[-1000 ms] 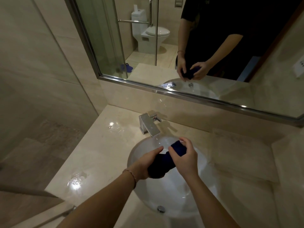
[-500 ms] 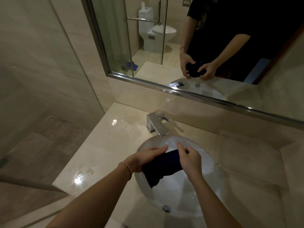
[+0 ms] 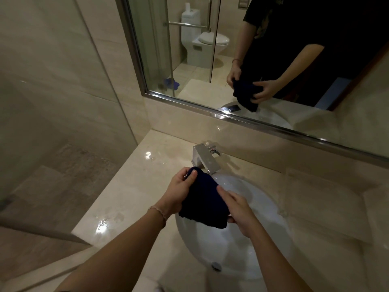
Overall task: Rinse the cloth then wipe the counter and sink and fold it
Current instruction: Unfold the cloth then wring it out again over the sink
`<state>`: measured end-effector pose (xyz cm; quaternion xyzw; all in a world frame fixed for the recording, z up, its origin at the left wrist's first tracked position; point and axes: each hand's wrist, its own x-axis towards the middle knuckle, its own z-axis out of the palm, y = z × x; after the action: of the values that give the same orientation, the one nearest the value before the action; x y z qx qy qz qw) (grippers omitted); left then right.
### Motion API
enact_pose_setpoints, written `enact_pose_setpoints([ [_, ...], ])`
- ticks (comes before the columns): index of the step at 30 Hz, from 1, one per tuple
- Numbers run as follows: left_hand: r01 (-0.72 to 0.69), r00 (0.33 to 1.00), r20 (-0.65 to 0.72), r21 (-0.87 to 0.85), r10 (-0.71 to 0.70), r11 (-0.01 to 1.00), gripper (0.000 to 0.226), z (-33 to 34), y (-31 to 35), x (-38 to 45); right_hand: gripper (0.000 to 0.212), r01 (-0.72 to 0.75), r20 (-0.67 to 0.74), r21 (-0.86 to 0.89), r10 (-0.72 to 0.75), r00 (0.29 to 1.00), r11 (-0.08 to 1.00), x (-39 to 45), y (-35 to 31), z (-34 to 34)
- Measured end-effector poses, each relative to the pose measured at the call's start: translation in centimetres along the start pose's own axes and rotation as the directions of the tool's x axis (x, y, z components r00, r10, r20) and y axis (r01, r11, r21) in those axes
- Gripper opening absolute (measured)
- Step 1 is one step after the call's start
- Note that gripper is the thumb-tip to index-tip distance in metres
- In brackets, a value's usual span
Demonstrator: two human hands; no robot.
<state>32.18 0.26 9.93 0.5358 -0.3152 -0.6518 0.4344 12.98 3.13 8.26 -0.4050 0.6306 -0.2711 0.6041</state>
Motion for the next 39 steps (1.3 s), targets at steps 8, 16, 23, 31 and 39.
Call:
enact_pose_setpoints([
  [8, -0.027, 0.993, -0.115, -0.148, 0.01, 0.989, 0.023, -3.1, 0.7, 0.2, 0.029, 0.245, 0.114, -0.14, -0.23, 0.966, 0.959, 0.5, -0.7, 2.9],
  [16, 0.02, 1.0, -0.006, -0.109, -0.021, 0.994, 0.034, -8.6, 3.2, -1.2, 0.024, 0.367, 0.068, -0.242, -0.362, 0.93, 0.898, 0.2, -3.9, 4.9],
  [23, -0.002, 0.999, -0.044, -0.066, -0.001, 0.998, 0.022, -13.2, 3.8, -2.7, 0.034, 0.213, 0.229, -0.233, -0.159, 0.96, 0.949, 0.8, -5.0, 8.9],
  [31, 0.051, 0.984, -0.168, -0.015, -0.053, 0.999, 0.016, -19.5, 3.3, -4.8, 0.058, -0.191, 0.478, -0.042, 0.187, 0.858, 0.981, -0.1, -5.7, 14.1],
  [39, 0.172, 0.926, -0.374, 0.529, 0.046, 0.831, 0.021, -26.1, -1.9, -3.5, 0.091, -0.053, 0.043, -0.615, 0.101, 0.994, 0.786, 3.2, -2.0, 19.6],
])
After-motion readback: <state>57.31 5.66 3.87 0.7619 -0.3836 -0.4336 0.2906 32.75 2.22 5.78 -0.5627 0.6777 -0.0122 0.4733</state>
